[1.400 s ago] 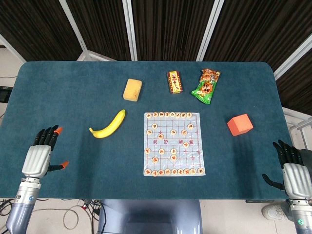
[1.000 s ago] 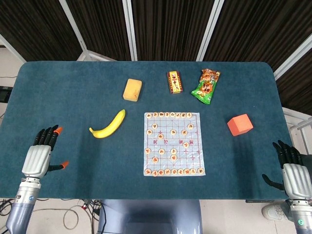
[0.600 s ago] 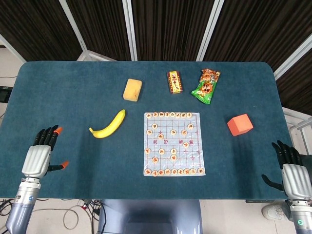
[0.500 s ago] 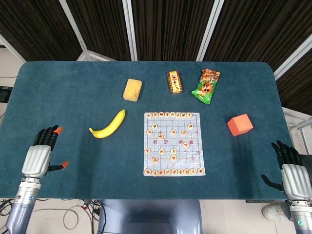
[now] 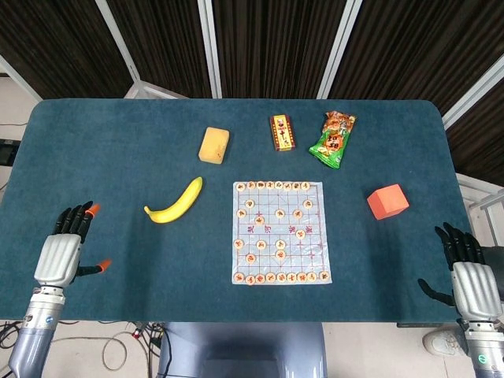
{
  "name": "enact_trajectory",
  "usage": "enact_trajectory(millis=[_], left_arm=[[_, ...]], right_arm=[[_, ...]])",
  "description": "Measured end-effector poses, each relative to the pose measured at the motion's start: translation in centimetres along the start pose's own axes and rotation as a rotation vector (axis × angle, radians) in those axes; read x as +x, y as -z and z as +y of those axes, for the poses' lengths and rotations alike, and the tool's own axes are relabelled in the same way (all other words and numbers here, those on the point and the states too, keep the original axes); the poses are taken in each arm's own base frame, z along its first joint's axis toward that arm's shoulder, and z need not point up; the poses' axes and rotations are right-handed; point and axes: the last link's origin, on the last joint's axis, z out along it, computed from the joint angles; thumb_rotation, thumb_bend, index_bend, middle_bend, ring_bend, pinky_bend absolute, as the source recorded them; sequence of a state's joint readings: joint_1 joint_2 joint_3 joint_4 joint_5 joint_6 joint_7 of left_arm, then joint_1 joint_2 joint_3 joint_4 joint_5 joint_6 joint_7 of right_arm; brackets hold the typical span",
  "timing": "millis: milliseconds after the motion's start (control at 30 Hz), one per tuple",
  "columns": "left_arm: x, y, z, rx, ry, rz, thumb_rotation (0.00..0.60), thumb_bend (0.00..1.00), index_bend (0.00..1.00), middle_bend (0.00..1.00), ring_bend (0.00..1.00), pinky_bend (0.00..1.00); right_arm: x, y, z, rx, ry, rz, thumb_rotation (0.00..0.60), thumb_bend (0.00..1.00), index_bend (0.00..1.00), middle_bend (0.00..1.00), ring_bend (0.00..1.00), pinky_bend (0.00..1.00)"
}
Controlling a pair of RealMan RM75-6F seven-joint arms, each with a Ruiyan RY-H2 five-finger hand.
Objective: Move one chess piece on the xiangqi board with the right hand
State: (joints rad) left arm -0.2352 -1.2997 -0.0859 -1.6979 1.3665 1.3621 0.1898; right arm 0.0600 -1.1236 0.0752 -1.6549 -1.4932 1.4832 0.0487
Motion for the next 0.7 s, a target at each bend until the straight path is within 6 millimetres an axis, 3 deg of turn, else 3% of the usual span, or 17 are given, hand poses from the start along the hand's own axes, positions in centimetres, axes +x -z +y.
enact_trajectory(millis=[67, 133, 267, 433, 700], left_arm=[[0.0, 0.0, 0.0, 0.0, 0.003, 0.001, 0.6, 0.0, 0.0, 0.0, 0.0, 0.0], [0.0, 0.0, 0.0, 0.001, 0.004, 0.001, 0.6, 0.0, 0.0, 0.0, 0.0, 0.0], [0.1, 0.0, 0.0, 0.003, 0.008, 0.002, 0.6, 0.0, 0.0, 0.0, 0.0, 0.0], [0.1, -0.1, 0.0, 0.004, 0.011, 0.001, 0.6, 0.0, 0.0, 0.0, 0.0, 0.0], [0.2, -0.2, -0.1, 0.008, 0.016, 0.001, 0.6, 0.0, 0.0, 0.0, 0.0, 0.0]], right_arm=[[0.2, -0.3, -0.5, 0.013, -0.001, 0.0, 0.6, 0.27, 0.0, 0.41, 0.48, 0.45], [0.2, -0.6, -0.8, 0.022, 0.005, -0.003, 0.6, 0.27, 0.0, 0.57, 0.64, 0.58], [0.2, -1.5, -2.2, 0.046, 0.013, -0.035, 0.6, 0.29, 0.0, 0.78, 0.84, 0.72], [-0.2, -2.6, -4.2, 0.069, 0.021, -0.122, 0.6, 0.39, 0.0, 0.84, 0.9, 0.75], [-0.8, -5.6, -7.3, 0.067, 0.029, -0.231, 0.6, 0.39, 0.0, 0.86, 0.92, 0.75]])
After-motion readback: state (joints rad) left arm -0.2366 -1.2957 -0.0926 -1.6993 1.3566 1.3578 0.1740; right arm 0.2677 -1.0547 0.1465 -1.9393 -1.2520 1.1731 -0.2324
